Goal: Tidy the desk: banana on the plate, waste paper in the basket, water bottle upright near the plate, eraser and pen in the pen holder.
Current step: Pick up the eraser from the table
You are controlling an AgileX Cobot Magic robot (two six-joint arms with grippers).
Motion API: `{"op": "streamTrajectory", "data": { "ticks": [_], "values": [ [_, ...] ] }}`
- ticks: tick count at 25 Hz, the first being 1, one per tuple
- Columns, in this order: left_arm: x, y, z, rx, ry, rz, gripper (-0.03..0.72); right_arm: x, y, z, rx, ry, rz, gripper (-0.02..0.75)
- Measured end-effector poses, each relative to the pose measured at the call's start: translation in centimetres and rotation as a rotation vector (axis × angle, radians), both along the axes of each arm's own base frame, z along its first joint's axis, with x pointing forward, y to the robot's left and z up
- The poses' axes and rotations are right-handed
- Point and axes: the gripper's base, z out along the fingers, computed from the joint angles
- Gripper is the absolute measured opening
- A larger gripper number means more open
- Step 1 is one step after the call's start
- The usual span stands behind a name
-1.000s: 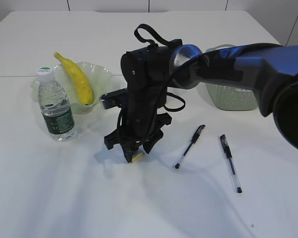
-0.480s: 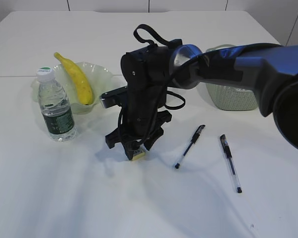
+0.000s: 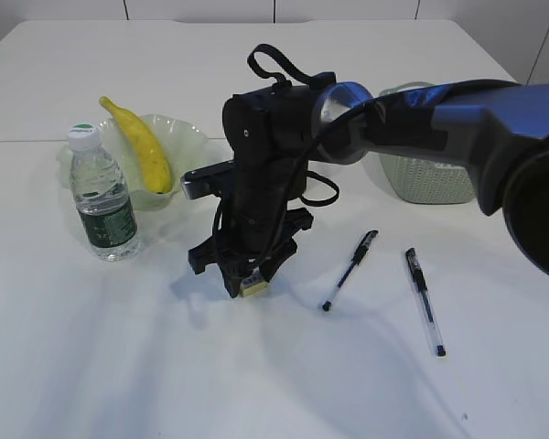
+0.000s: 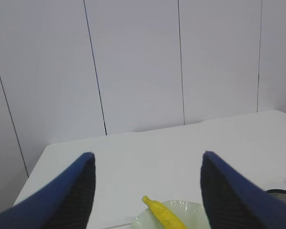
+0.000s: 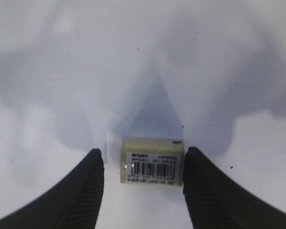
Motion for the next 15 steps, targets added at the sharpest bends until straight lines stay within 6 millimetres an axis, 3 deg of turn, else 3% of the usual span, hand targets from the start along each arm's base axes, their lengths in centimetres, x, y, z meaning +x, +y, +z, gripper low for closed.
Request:
{"op": "streamTrajectory", "data": {
  "ticks": [15],
  "values": [
    [0.0, 0.0, 0.0, 0.0, 0.0, 0.0, 0.489, 0.17, -0.25, -0.01, -0.029, -0.02, 0.015, 0.392]
  ]
}}
